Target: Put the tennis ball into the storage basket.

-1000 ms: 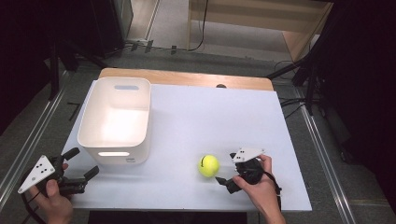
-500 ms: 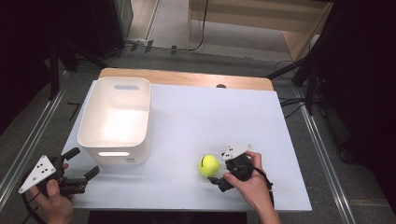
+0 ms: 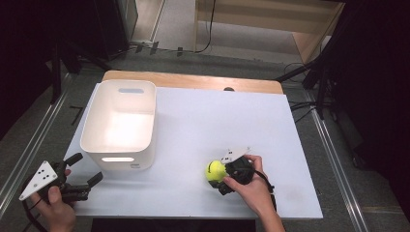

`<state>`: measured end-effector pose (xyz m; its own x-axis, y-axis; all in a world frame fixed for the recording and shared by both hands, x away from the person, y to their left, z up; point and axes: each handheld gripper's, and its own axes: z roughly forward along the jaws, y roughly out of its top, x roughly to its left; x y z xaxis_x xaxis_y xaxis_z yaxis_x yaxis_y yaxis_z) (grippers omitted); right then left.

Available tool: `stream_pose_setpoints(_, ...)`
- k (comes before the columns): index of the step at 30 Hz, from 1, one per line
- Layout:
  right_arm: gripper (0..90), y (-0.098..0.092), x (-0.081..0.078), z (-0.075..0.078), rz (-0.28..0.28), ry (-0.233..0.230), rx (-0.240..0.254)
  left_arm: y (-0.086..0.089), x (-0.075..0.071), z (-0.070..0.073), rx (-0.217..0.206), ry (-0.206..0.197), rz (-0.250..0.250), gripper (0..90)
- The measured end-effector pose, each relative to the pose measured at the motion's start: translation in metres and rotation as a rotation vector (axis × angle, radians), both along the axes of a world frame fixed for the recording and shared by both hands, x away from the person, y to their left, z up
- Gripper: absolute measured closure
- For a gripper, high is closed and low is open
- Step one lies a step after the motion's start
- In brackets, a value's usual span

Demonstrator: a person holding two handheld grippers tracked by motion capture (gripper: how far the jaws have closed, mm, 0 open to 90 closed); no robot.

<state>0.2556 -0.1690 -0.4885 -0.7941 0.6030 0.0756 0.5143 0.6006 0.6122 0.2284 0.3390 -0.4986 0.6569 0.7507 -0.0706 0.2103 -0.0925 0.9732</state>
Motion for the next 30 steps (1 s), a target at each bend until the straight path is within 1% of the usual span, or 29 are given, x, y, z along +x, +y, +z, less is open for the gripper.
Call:
stream_pose_setpoints(3,6.4,0.003,0.001,-0.001,0.002,0.008,-0.006,0.000,0.000,0.000,-0.001,0.000,-0.001,0.0)
stream_pose_setpoints(5,11.8,0.005,0.002,-0.002,0.005,0.008,-0.007,0.000,0.000,0.000,-0.002,0.000,-0.001,0.0)
stream_pose_setpoints(10,11.9,0.010,0.004,-0.004,0.012,0.011,-0.012,0.000,0.000,0.000,-0.003,0.001,-0.001,0.0)
stream_pose_setpoints(11,11.9,0.012,0.004,-0.004,0.016,0.017,-0.010,0.000,0.000,0.000,-0.004,0.001,-0.001,0.0)
stream_pose_setpoints(14,13.1,0.014,0.005,-0.006,0.014,0.011,-0.021,0.000,0.000,0.000,-0.002,0.001,0.000,0.0)
stream_pose_setpoints(16,17.7,0.016,0.005,-0.005,0.002,0.005,-0.029,0.000,0.000,0.000,-0.004,0.001,-0.001,0.0)
stream_pose_setpoints(17,21.6,0.016,0.006,-0.005,-0.006,-0.008,-0.027,0.000,0.000,0.000,-0.004,0.001,-0.001,0.0)
stream_pose_setpoints(18,22.1,0.015,0.006,-0.004,-0.006,-0.008,-0.024,0.000,0.000,0.000,-0.006,0.001,-0.001,0.0)
stream_pose_setpoints(24,22.5,0.016,0.008,-0.002,0.003,0.013,-0.032,0.001,0.000,0.000,-0.002,0.001,-0.001,0.0)
stream_pose_setpoints(25,22.5,0.016,0.008,0.000,0.014,0.023,-0.027,0.000,0.000,0.000,-0.003,0.001,-0.001,0.0)
stream_pose_setpoints(30,22.6,0.016,0.009,0.005,0.022,0.020,-0.024,0.000,0.000,0.000,-0.004,0.002,-0.002,0.0)
